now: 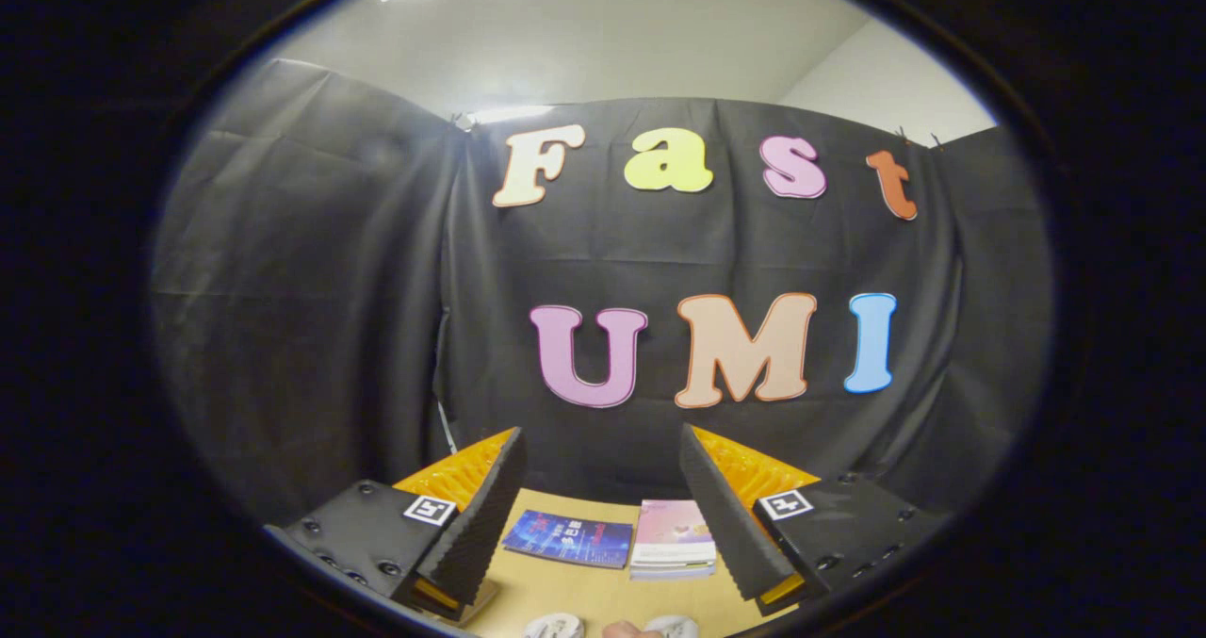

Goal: Open the storage box then place both shoes into the box .Put the left shoe in first, then the right shoe, with the right side of both shoes facing outward in a uniform manner.

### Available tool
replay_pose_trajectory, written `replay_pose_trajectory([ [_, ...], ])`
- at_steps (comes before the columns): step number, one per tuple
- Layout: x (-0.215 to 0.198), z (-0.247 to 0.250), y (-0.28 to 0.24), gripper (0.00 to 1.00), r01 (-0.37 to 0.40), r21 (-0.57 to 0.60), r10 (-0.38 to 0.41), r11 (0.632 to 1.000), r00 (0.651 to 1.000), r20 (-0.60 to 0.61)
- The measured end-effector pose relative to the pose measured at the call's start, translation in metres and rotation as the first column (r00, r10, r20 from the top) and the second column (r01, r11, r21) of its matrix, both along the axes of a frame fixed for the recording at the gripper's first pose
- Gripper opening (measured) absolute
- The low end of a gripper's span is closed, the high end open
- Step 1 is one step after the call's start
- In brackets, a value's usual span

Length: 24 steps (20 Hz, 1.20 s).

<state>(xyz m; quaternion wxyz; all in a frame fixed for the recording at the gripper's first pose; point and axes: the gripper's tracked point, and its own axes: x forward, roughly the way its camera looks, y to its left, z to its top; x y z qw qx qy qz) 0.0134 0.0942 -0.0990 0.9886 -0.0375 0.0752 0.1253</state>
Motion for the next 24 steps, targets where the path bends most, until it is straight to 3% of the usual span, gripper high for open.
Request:
replay_pose_trajectory([
  [16, -0.01, -0.059, 0.034, 1.0, -0.097, -0.033, 0.094, 0.995, 0.992, -0.078],
  [24, -0.012, -0.07, 0.034, 1.0, -0.099, -0.02, 0.096, 0.995, 0.99, -0.102],
])
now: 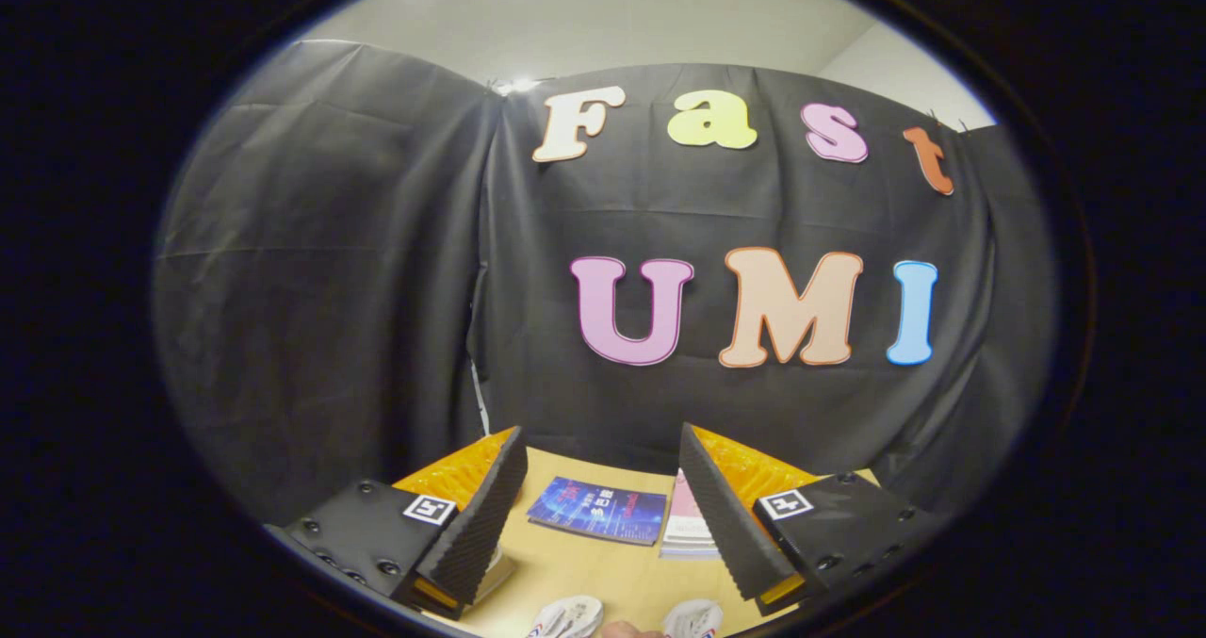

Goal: Open the storage box then place both shoes into the box .Put the left shoe in first, then the right shoe, with the right side of both shoes facing outward in a uniform manner.

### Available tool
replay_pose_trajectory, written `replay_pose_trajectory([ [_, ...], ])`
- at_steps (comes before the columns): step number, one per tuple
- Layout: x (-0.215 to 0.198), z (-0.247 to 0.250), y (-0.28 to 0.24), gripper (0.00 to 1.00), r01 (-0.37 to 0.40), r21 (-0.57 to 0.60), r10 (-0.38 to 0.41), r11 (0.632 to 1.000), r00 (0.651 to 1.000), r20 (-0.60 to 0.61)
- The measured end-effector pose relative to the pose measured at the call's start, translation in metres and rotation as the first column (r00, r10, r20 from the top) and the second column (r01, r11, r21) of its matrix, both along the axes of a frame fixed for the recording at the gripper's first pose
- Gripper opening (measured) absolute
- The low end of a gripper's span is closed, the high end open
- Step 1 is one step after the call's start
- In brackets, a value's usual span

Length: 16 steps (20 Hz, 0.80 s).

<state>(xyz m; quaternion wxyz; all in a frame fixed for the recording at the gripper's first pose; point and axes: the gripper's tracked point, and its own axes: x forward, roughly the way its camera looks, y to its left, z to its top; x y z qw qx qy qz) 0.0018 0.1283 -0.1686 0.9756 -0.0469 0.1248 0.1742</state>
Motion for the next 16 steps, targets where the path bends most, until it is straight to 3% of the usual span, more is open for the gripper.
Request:
replay_pose_trajectory([
  [12, 0.002, -0.025, 0.007, 1.0, -0.024, 0.001, 0.024, 1.0, 0.999, -0.037],
  [16, -0.008, -0.061, 0.022, 1.0, -0.063, 0.047, 0.068, 0.997, 0.991, -0.112],
])
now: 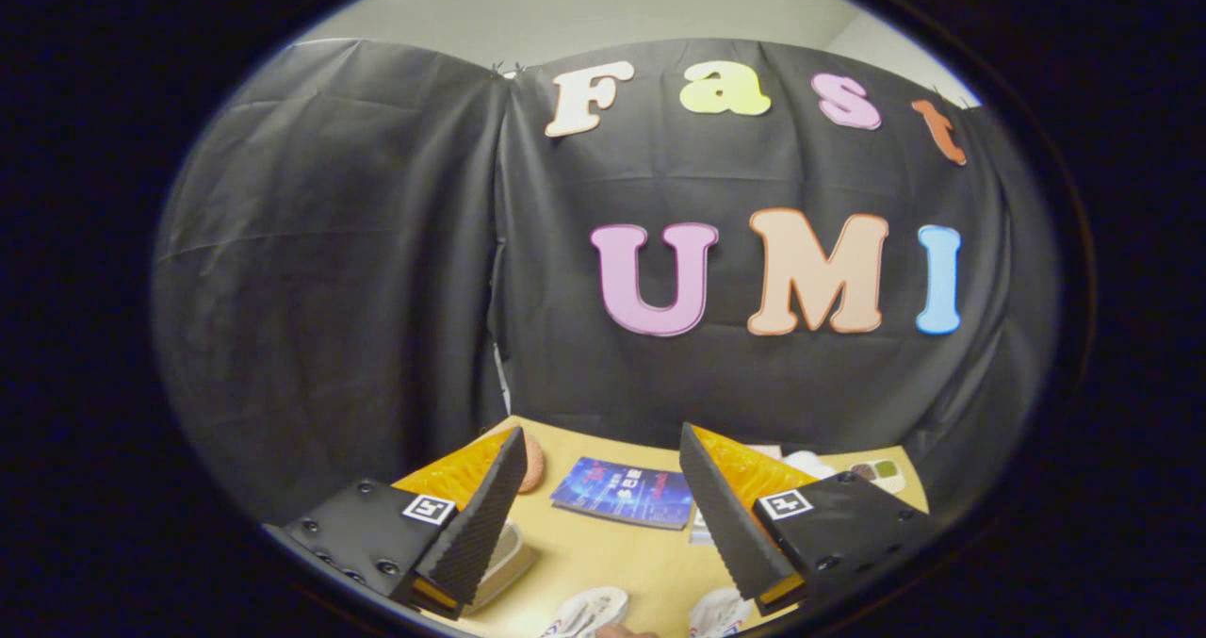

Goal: Open the storage box then place both shoes into the box .Put the left shoe in first, then the right shoe, with the right side of both shoes facing outward in a uniform manner.

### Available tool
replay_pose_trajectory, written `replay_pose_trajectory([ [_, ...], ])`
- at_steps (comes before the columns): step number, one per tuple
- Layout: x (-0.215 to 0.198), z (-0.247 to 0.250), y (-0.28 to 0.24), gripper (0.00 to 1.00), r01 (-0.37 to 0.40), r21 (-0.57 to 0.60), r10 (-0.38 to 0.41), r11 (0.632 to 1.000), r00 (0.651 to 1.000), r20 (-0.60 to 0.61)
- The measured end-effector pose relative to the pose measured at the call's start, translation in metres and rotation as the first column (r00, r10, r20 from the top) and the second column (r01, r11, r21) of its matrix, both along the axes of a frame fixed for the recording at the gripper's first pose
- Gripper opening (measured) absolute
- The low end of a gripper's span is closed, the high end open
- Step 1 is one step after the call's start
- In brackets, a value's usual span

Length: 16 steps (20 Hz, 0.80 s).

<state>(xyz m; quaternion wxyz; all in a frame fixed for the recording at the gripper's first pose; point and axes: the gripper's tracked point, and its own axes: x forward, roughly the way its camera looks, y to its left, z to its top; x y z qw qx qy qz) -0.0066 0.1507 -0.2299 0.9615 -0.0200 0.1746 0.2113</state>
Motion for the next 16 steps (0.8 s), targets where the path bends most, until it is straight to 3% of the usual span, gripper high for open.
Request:
replay_pose_trajectory([
  [7, -0.029, -0.085, 0.025, 1.0, -0.059, 0.08, 0.072, 0.995, 0.983, -0.167],
  [16, -0.076, -0.185, 0.057, 0.98, -0.071, 0.198, 0.145, 0.978, 0.908, -0.394],
])
